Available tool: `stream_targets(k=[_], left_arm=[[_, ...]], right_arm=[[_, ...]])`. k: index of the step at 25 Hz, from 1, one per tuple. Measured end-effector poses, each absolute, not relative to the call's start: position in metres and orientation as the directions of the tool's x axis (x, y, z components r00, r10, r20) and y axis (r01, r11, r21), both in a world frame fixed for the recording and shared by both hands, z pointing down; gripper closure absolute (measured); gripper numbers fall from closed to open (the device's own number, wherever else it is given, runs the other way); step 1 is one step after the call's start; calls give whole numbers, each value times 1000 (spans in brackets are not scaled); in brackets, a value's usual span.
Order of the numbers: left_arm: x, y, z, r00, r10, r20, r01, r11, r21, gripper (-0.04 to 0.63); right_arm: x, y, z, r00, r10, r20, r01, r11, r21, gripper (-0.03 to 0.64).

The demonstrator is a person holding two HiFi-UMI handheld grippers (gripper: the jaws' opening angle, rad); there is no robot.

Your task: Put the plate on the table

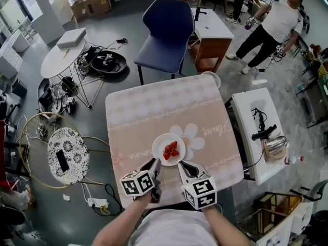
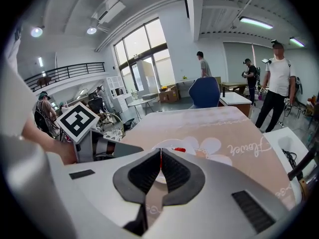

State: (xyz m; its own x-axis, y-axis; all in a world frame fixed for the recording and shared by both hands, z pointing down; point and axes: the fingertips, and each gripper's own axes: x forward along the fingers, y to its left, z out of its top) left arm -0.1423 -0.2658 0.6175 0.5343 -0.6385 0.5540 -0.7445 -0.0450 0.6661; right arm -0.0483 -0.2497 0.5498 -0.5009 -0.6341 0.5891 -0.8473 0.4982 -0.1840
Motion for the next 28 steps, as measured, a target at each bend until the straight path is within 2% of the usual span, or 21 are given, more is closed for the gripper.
stream_targets(k=[6, 13, 28], left_arm=[[-124, -255, 577, 590, -640, 493, -757, -225, 613, 520], [-94, -238, 545, 617, -638, 460, -764, -346, 545, 523], [-54, -184, 503, 497, -719, 486, -861, -340, 378, 589]], right_arm=[[-52, -239, 537, -501, -642, 581, -848, 499, -180, 612], [-47, -232, 522, -533, -640, 554, -826, 535, -177, 612], [-18, -185, 500, -663, -594, 455, -730, 647, -219, 612]])
